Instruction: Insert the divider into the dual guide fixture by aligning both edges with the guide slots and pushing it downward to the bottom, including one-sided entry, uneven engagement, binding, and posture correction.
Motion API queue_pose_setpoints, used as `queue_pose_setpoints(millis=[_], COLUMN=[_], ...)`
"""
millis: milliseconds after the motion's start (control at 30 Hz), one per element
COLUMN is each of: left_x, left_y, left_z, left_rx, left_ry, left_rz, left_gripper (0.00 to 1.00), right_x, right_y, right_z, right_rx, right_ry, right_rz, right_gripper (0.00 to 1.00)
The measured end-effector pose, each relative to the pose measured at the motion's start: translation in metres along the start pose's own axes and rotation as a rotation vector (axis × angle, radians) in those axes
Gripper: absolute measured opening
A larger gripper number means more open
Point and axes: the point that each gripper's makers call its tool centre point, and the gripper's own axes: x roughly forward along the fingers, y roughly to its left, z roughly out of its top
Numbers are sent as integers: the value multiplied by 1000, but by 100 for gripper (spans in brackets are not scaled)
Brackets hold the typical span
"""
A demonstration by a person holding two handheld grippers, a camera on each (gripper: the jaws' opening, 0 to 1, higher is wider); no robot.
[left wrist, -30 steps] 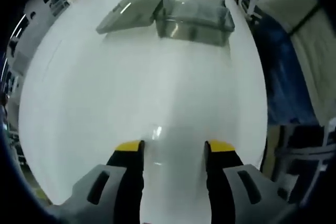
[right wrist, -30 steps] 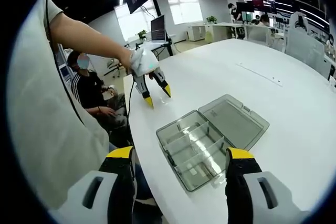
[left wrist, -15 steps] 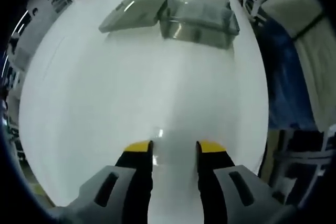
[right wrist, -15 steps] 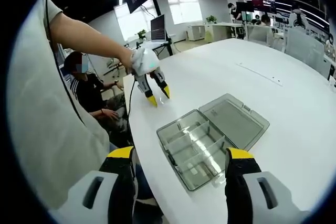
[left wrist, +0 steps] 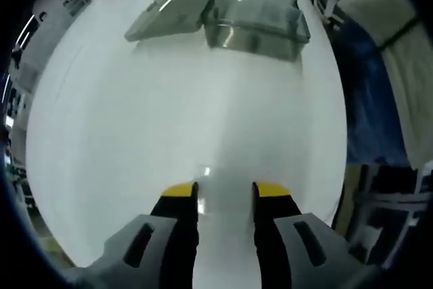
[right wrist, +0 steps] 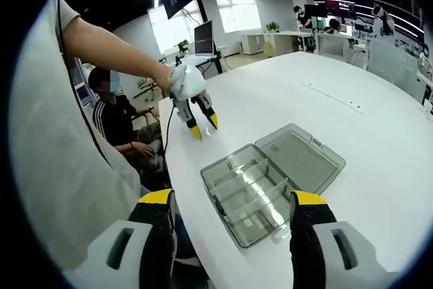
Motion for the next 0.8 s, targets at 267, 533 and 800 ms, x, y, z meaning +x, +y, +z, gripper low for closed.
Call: queue_pose_setpoints(millis=[267, 533, 800], left_x=[0, 0, -9], left_y=[1, -3, 0], left_z=[0, 1, 12], left_rx=[-8, 1, 9], left_ry=[3, 3, -23], left_rz=[2, 6, 30], left_gripper=[27, 27, 27], right_x=[-2, -3, -3], right_y=[-2, -3, -2], right_z=[-1, -2, -1], right_rx=[5, 10, 21], right_ry=[-3, -5, -13], right_rz=[-1, -3, 2], right_gripper=[67, 66, 66])
